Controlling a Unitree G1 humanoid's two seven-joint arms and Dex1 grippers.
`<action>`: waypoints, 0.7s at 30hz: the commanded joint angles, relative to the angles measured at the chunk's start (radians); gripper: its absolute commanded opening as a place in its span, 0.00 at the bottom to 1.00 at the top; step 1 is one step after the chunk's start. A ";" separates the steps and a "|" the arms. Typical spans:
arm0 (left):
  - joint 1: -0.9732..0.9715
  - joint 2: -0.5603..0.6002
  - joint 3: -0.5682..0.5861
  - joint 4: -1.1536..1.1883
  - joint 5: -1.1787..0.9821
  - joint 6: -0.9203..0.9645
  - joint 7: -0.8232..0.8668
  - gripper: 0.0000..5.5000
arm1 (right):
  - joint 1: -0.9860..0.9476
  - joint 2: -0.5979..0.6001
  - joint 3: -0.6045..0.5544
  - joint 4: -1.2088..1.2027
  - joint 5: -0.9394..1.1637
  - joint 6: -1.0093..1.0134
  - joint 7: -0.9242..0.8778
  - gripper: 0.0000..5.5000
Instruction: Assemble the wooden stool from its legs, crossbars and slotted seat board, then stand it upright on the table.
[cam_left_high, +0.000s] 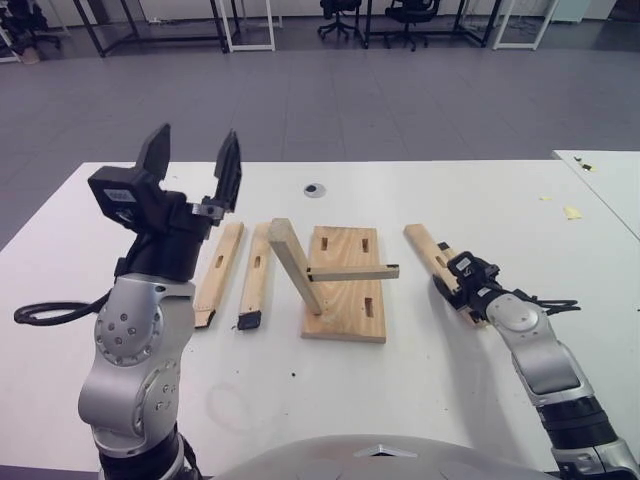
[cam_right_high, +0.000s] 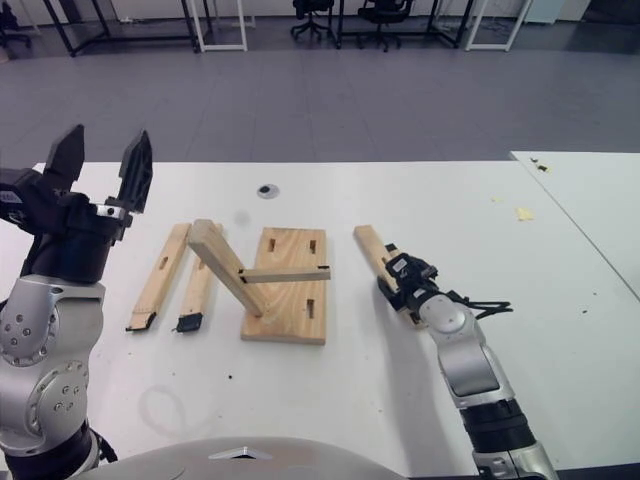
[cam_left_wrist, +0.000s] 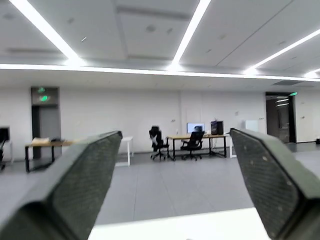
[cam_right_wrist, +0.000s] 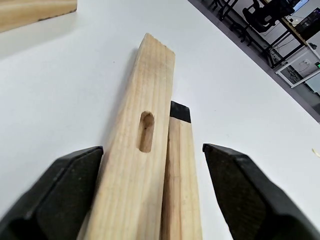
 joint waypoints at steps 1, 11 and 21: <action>0.122 -0.002 -0.015 0.118 0.034 -0.036 -0.059 0.72 | -0.079 0.063 -0.097 0.000 0.062 -0.093 -0.049 0.68; 0.316 0.012 -0.235 0.446 0.180 0.120 -0.104 0.72 | -0.156 0.136 -0.183 -0.030 0.156 -0.180 -0.071 0.68; 0.305 0.010 -0.246 0.490 0.246 0.144 -0.102 0.49 | -0.163 0.144 -0.152 -0.012 0.116 -0.174 -0.086 0.68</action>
